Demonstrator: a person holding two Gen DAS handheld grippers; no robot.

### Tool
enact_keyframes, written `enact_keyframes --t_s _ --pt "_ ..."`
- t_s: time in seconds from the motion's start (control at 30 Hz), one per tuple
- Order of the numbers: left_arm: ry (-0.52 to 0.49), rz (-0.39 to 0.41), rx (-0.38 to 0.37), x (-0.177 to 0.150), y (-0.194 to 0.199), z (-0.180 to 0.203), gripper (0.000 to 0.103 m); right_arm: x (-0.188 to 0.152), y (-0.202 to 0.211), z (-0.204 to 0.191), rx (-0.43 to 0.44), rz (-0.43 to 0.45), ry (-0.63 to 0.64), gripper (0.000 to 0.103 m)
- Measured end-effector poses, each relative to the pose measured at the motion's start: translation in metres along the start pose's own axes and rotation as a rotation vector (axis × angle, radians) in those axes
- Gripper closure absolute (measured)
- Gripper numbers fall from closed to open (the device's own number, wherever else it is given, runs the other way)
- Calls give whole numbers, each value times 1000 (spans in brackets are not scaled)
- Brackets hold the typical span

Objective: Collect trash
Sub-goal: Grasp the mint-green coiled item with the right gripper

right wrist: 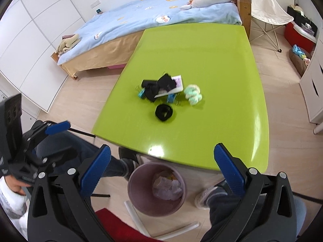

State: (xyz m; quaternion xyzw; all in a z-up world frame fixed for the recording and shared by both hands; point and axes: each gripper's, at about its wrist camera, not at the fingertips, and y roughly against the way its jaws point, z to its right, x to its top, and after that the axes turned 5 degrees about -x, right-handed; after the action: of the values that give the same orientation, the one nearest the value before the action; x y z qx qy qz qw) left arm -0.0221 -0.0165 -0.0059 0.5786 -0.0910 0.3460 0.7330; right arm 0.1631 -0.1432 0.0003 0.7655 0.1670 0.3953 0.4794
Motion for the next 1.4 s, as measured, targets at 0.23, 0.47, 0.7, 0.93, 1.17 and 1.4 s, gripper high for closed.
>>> enact_keyframes --t_s 0.23,0.47,0.7,0.93,1.17,1.4 --pt "20 -5 -17 10 -8 -7 7 39 -36 15 -34 -29 21 3" --pt "9 -23 -15 11 -16 -5 7 63 -87 27 -74 -106 69 3" --pt "5 -39 -10 13 -19 -4 7 71 -129 33 -97 -177 133 17" --pt "-2 -46 -9 15 -20 -4 7 73 -147 33 -109 -221 163 60" --pt "-13 -56 -9 16 -26 -2 7 73 -150 35 -108 -233 159 95" --pt "-27 -59 -13 22 -32 2 7 70 -136 38 -100 -191 136 98"
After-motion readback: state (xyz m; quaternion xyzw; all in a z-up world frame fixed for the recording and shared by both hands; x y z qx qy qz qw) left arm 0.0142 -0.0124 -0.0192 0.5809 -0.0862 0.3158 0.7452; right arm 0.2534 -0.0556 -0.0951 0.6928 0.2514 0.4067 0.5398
